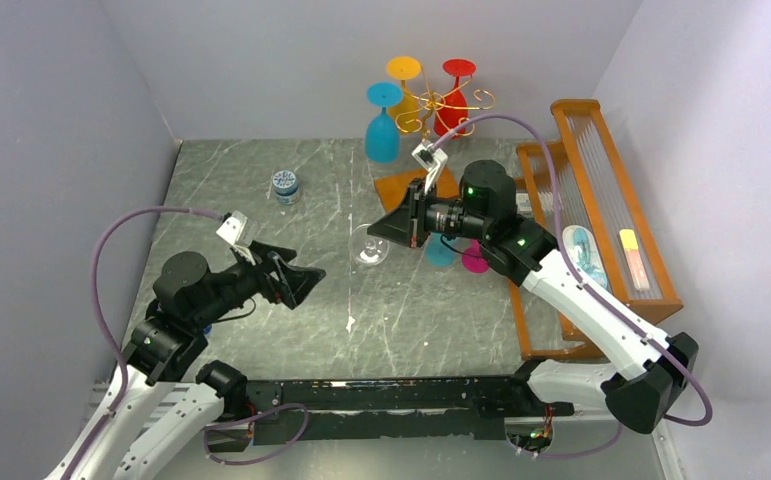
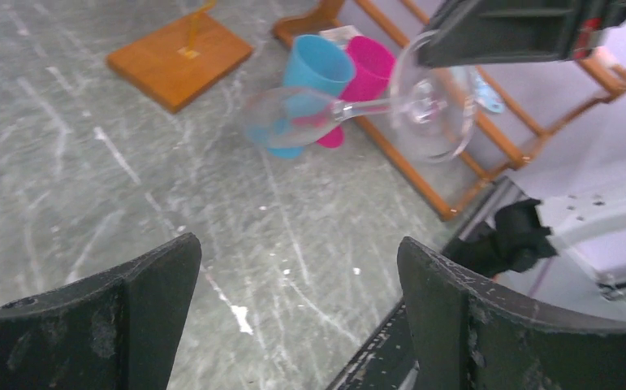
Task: Take the wine glass off the wine glass rack
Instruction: Place the wine glass at the center of the board.
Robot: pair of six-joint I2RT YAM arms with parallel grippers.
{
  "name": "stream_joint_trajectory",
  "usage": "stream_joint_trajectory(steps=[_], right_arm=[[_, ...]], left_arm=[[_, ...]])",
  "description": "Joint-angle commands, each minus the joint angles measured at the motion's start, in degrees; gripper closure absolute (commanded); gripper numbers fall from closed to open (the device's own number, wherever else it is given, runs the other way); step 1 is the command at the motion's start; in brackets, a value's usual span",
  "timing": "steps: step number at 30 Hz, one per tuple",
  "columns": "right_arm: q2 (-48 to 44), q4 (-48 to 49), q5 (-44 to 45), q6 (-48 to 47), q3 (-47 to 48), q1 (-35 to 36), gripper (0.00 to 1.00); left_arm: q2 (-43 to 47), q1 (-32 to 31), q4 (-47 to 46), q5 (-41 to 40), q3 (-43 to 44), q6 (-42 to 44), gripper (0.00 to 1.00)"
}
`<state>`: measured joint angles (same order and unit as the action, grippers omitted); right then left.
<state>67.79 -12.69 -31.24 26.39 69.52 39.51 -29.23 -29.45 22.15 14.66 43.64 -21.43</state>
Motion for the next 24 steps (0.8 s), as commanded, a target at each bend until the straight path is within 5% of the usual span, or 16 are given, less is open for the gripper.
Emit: stream_joint_trajectory(steps=[1, 14, 24], right_arm=[[0.06, 8.55, -0.07, 1.86, -2.37, 1.7, 1.0], [1.67, 15.05, -1.46, 3.59, -5.88, 5.74, 1.0], [2.57, 19.45, -4.61, 6.27, -6.28, 5.93, 1.0]], left_arm=[[-2.04, 0.1, -6.1, 13.49, 0.99, -5.23, 0.06], [-3.6, 0.1, -29.84, 19.07, -8.77, -25.49, 0.16], [-5.92, 0.14, -34.23, 20.14, -10.23, -30.45, 0.43]])
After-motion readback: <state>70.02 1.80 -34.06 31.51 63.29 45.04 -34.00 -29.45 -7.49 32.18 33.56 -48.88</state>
